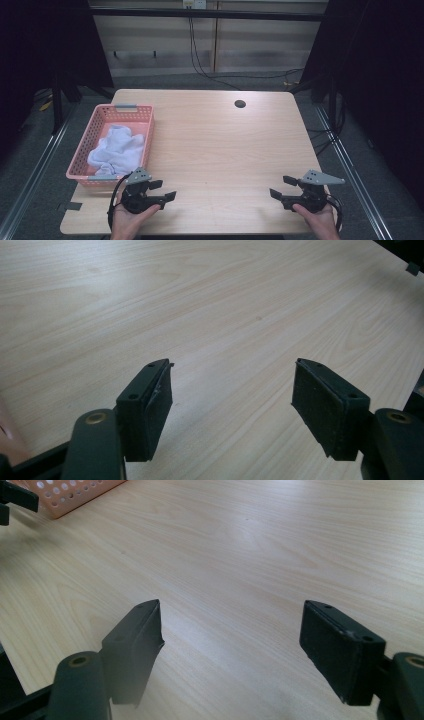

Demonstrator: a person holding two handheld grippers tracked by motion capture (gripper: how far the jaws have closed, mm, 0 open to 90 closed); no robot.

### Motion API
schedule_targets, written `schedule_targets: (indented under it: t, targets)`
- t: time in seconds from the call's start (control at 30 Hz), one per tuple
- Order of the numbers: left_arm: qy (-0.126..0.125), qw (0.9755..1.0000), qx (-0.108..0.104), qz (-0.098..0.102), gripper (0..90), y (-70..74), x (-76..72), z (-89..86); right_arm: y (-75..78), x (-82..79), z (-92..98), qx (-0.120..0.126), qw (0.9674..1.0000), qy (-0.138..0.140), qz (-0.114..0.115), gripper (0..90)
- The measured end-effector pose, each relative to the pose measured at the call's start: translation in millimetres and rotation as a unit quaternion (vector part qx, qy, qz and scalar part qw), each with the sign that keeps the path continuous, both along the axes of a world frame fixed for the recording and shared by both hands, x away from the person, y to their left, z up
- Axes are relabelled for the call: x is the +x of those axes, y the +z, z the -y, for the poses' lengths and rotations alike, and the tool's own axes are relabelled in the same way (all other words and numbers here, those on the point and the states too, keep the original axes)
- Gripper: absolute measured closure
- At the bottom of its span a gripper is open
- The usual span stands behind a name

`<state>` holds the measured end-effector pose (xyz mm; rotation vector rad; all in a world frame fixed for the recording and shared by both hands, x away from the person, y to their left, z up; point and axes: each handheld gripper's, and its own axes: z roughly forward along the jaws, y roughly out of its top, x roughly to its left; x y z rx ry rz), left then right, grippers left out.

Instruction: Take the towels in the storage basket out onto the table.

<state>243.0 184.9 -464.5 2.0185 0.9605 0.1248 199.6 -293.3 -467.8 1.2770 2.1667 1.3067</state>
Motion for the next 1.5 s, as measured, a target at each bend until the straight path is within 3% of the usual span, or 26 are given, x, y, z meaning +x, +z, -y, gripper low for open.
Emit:
schedule_targets:
  t: [0.33, 0.47, 0.57, 0.77, 0.87, 0.93, 0.97, 1.07, 1.23, 1.5]
  targets:
    - [0.008, 1.0, 0.004, -0.003, 30.2, 1.2, 1.4, -2.9, -0.6, 1.5, 2.4, 0.004, 1.0, 0.001, 0.0, 25.2]
    - [0.016, 0.9998, -0.005, -0.005, 28.5, 4.0, 0.1, -6.4, -0.4, 0.2, 0.2, 0.001, 1.0, 0.006, 0.0, 25.1]
    - [0.028, 0.9995, -0.013, 0.006, 26.9, 13.2, -2.6, -16.3, 1.1, -2.1, -3.0, -0.007, 0.9999, 0.009, 0.005, 25.1]
    - [0.056, 0.998, -0.006, 0.027, 21.8, 27.6, 2.2, -35.9, 0.6, -2.4, -8.7, -0.015, 0.9998, 0.015, 0.002, 25.0]
    - [0.05, 0.9983, -0.022, 0.022, 24.0, 33.0, 6.3, -43.2, -0.2, -1.1, -9.5, -0.017, 0.9997, 0.019, 0.001, 24.9]
    - [0.054, 0.9981, -0.013, 0.024, 14.5, 38.1, 7.9, -47.5, -0.9, 0.0, -10.1, -0.016, 0.9997, 0.017, -0.001, 24.9]
    - [0.051, 0.9981, -0.027, 0.02, 18.5, 44.2, 6.7, -51.5, -1.6, 1.1, -10.3, -0.017, 0.9997, 0.018, -0.002, 24.9]
    - [0.055, 0.9978, -0.028, 0.025, 18.0, 50.5, 4.4, -54.6, -1.7, 1.4, -10.7, -0.017, 0.9997, 0.019, -0.002, 24.9]
    - [0.066, 0.9971, -0.015, 0.035, 16.9, 65.3, 10.1, -65.6, -1.4, 0.0, -11.8, -0.02, 0.9996, 0.022, -0.003, 24.8]
    - [0.099, 0.9945, 0.012, 0.034, 19.1, 87.2, 39.1, -92.1, -2.1, 2.0, -12.6, -0.018, 0.9995, 0.024, -0.005, 24.7]
